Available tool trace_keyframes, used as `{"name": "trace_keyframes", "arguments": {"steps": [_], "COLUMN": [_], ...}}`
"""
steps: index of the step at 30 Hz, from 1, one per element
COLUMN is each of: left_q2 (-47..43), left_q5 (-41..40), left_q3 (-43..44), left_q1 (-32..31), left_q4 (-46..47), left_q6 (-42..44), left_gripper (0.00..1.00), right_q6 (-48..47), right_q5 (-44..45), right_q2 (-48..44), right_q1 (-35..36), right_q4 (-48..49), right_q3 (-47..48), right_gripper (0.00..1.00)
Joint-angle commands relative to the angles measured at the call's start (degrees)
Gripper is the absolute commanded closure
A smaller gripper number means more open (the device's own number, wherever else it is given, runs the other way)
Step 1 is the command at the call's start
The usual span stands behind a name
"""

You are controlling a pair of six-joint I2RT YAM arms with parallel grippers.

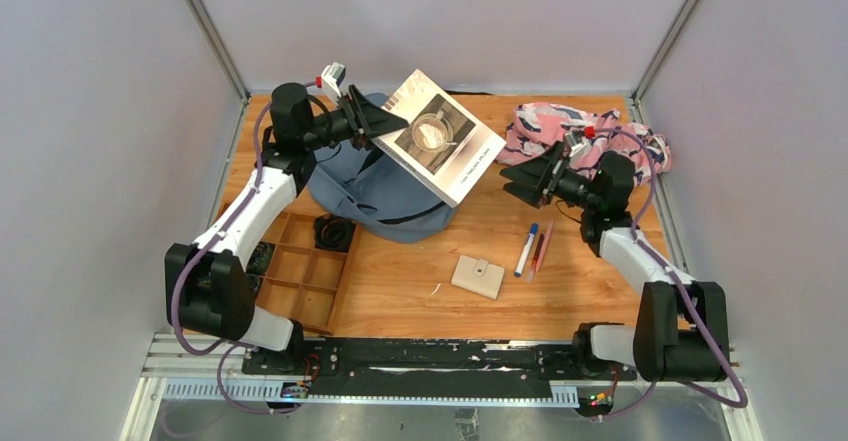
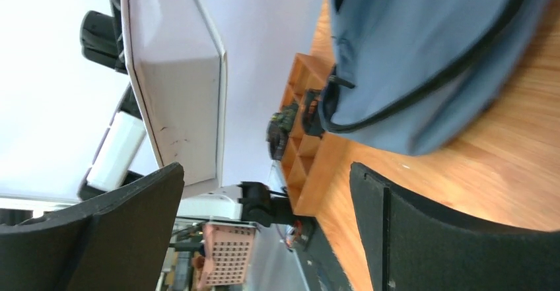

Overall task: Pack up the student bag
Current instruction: Adjust the book at the center of the board.

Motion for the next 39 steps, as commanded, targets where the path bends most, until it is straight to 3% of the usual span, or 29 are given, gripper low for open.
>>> {"name": "trace_keyframes", "arguments": {"steps": [1, 5, 7, 18, 28, 39], "left_q2": [-2.11, -2.49, -2.32, -2.31, -2.83, -2.44], "left_q5": [-4.35, -5.99, -6.44, -6.80, -7.13, -5.68], "left_q3": [2.29, 1.63, 1.00, 0.17, -0.16, 0.12], "left_q1": [-0.05, -0.01, -0.01, -0.01, 2.14, 2.37], "left_q4": [2.58, 3.75, 5.44, 7.46, 7.53, 7.46], "left_q6": [-6.11, -7.30, -8.82, -9.61, -9.59, -9.00], "left_gripper": [0.73, 0.73, 0.73, 0.74, 0.75, 0.74], "right_q6": [23.17, 32.80, 35.71, 33.39, 33.18, 32.78], "right_q5": [11.48, 17.46, 19.65, 21.98, 21.90, 19.49], "right_q2": [2.24, 10.03, 13.22, 17.28, 13.73, 12.81], "right_q1": [5.84, 8.73, 10.49, 17.49, 15.12, 15.58], "right_q4": [33.72, 53.61, 58.38, 58.65, 58.57, 57.58], "right_q3": [-3.51, -3.85, -2.84, 4.48, -1.81, 1.12], "right_gripper": [0.01, 0.00, 0.00, 0.00, 0.00, 0.00]}}
